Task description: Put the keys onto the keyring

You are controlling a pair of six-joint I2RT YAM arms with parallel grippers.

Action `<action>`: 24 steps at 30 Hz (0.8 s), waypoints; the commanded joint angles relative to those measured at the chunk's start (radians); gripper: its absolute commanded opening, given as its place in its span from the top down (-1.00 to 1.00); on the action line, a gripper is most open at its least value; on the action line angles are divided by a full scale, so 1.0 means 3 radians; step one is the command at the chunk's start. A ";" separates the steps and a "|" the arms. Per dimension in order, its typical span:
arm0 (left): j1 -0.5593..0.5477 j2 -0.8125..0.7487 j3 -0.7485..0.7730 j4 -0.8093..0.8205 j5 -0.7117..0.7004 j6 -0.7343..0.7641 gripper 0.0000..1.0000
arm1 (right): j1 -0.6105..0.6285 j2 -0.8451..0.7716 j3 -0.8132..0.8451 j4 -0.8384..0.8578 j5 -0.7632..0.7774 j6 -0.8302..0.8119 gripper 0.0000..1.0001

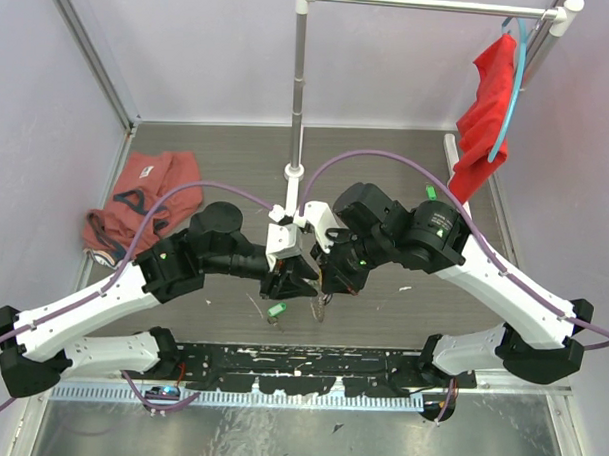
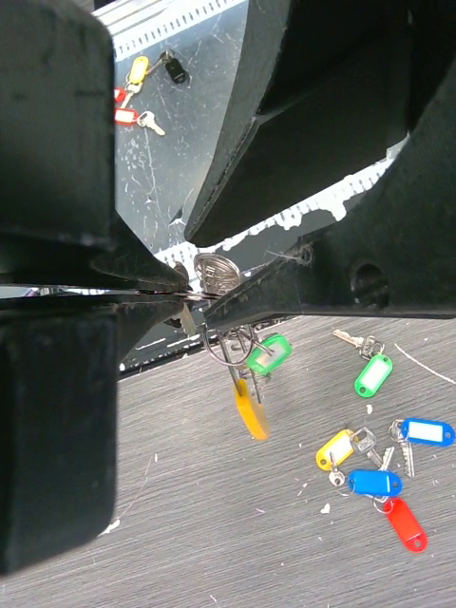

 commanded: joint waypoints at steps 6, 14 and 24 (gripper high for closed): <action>0.0000 -0.0025 0.0126 0.0038 -0.0133 0.0024 0.15 | 0.0016 -0.0110 -0.0006 0.0213 -0.0122 -0.0053 0.98; 0.0001 0.0011 0.0137 0.0031 -0.0087 0.0021 0.44 | 0.0013 -0.0118 -0.0001 0.0255 -0.0107 -0.0037 0.98; -0.0002 0.0034 0.0136 0.0029 -0.0051 0.0014 0.49 | 0.0016 -0.0149 -0.0030 0.0330 -0.0080 0.0005 0.98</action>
